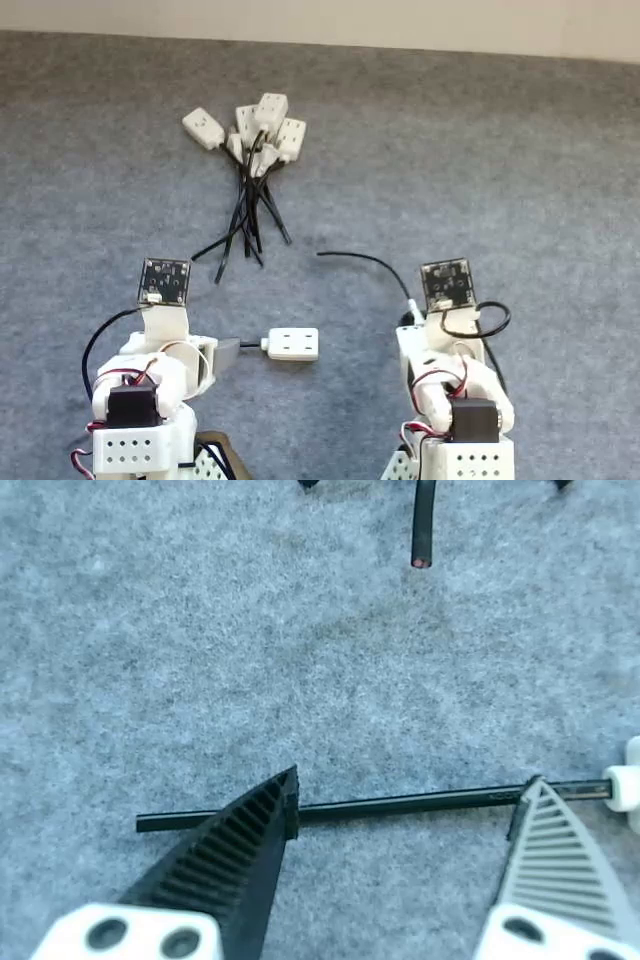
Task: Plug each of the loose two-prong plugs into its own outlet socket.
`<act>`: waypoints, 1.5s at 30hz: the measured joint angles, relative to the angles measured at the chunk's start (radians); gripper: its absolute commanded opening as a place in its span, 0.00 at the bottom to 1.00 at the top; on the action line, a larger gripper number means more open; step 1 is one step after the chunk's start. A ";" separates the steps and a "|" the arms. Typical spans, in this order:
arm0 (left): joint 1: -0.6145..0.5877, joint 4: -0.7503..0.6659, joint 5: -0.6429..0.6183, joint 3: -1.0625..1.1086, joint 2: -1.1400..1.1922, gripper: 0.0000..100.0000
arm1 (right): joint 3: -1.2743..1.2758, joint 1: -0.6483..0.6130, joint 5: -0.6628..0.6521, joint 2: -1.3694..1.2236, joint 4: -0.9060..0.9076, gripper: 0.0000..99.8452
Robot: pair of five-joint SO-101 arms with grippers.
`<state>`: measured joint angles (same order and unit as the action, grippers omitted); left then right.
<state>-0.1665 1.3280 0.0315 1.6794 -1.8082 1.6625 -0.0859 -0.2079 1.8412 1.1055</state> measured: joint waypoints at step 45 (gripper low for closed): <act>-0.011 0.436 0.344 -1.223 1.022 0.34 | -1.108 -0.169 -0.193 -0.997 0.416 0.17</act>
<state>-0.1772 1.7637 0.3751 0.4565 -0.7864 0.5547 -0.2547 -0.4012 0.8439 1.5213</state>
